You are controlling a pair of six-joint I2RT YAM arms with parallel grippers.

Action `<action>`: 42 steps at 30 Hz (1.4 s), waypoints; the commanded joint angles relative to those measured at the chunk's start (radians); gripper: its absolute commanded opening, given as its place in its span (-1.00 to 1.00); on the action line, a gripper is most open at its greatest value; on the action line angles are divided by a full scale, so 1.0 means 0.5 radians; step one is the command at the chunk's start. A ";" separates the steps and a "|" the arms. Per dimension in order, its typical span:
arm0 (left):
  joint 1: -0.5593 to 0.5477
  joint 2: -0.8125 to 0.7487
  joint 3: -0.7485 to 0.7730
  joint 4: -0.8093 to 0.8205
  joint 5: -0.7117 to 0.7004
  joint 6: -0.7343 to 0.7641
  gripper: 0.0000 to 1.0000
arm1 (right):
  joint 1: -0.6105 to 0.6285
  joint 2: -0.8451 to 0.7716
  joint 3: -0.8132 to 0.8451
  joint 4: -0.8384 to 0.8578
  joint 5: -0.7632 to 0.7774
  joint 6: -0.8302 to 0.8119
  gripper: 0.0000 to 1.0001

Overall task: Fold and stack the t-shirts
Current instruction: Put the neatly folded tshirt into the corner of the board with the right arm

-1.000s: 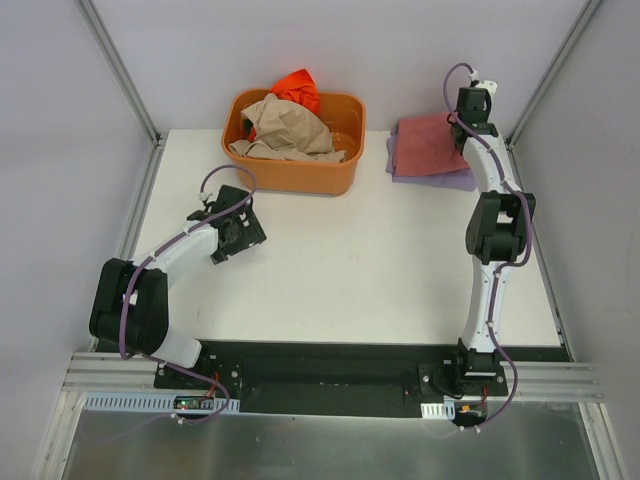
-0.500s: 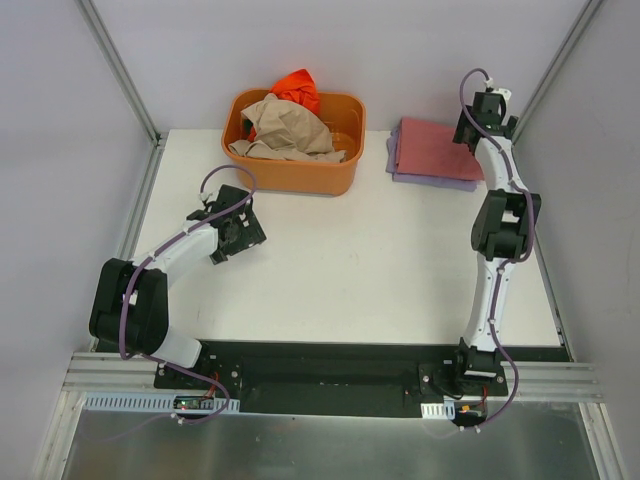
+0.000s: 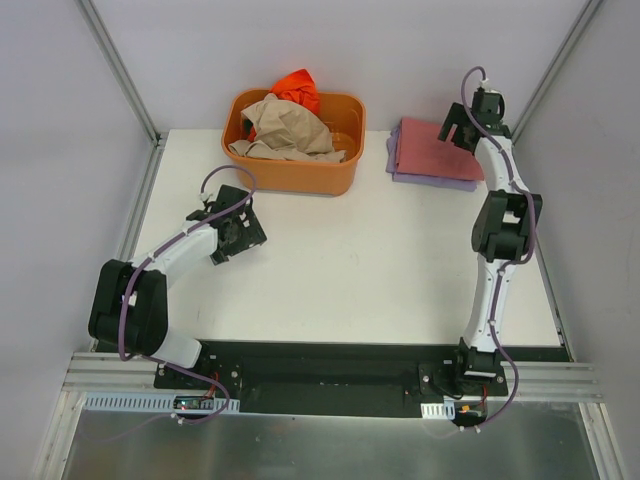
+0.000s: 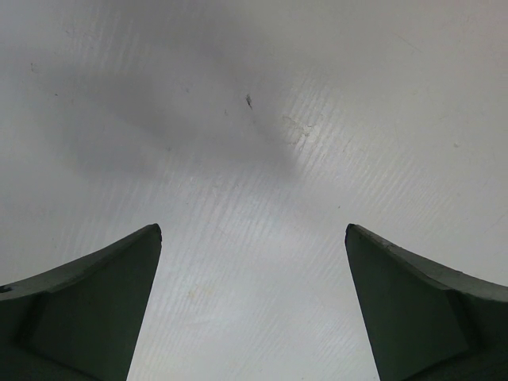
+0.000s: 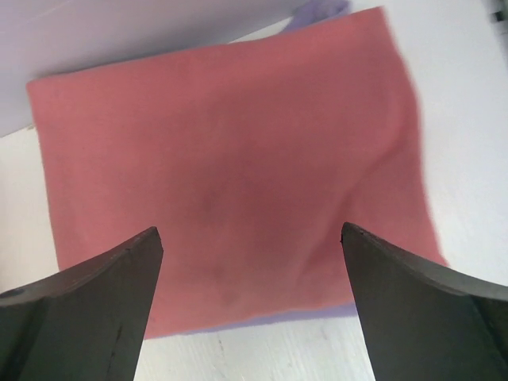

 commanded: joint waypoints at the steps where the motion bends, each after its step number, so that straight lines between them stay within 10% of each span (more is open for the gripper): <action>1: 0.026 -0.104 0.018 -0.022 -0.022 0.012 0.98 | 0.053 0.272 0.303 -0.261 -0.391 -0.119 0.92; 13: 0.026 -0.113 0.018 -0.025 -0.004 0.009 0.98 | 0.225 0.248 0.212 -0.412 -0.014 -0.681 0.92; 24: 0.026 -0.438 -0.010 -0.022 -0.080 0.046 0.98 | 0.204 -0.423 -0.057 -0.161 0.265 -0.442 0.92; 42: 0.029 -1.055 -0.268 0.011 -0.259 0.061 0.98 | 0.179 -2.972 -3.122 0.720 0.032 0.313 0.92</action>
